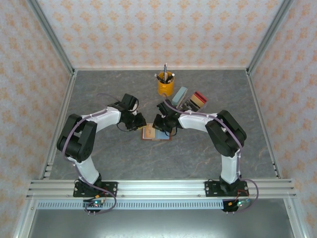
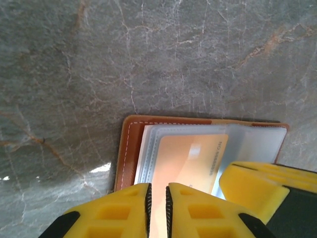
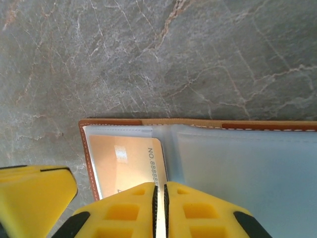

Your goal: Take the credit cards out of the card holder

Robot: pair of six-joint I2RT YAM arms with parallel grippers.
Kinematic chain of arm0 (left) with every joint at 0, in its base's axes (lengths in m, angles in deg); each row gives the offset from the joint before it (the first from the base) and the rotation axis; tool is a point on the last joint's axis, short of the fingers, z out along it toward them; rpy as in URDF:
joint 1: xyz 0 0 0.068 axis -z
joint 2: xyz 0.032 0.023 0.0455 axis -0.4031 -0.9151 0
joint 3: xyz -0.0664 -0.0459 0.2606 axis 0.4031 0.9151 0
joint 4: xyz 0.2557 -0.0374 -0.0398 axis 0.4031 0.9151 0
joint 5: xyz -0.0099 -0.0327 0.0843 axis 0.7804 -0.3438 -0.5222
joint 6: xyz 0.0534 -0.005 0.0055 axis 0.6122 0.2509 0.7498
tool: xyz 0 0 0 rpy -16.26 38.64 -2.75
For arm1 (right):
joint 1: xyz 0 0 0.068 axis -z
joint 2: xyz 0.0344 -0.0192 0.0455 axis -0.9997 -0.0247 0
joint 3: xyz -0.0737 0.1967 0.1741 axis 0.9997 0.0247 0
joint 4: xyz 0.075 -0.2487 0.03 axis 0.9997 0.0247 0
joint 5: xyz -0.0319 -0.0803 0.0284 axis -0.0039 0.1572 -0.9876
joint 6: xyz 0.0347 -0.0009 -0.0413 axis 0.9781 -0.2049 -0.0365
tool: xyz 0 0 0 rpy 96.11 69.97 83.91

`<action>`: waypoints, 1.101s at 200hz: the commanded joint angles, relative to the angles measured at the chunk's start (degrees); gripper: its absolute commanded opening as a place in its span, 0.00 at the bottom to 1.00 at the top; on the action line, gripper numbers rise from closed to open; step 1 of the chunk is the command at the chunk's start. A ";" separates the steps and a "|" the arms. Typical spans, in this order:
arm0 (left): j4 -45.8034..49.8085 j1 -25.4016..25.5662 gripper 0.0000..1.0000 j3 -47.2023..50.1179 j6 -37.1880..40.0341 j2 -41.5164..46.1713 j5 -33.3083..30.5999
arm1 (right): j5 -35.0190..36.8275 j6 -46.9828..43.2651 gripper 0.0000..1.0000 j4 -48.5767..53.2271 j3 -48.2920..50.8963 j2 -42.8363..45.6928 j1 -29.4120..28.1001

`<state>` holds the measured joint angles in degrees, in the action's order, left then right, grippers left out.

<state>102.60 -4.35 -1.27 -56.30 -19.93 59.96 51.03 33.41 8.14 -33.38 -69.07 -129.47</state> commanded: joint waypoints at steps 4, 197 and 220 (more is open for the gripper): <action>-1.51 0.36 0.18 -0.44 -0.84 -1.24 0.31 | -0.17 -1.65 0.14 0.49 0.03 -0.99 -0.07; 0.48 0.36 0.04 1.52 -0.67 -5.18 -2.50 | -5.11 -2.44 0.14 -3.21 2.05 -1.63 0.70; 0.39 0.36 0.04 1.87 -0.78 -5.18 -2.59 | -5.97 -2.41 0.15 -3.82 2.22 -1.61 0.89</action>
<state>101.46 -4.38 -1.18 -56.71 -22.77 60.38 47.36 31.47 6.18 -32.35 -70.12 -128.40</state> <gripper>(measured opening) 0.068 0.145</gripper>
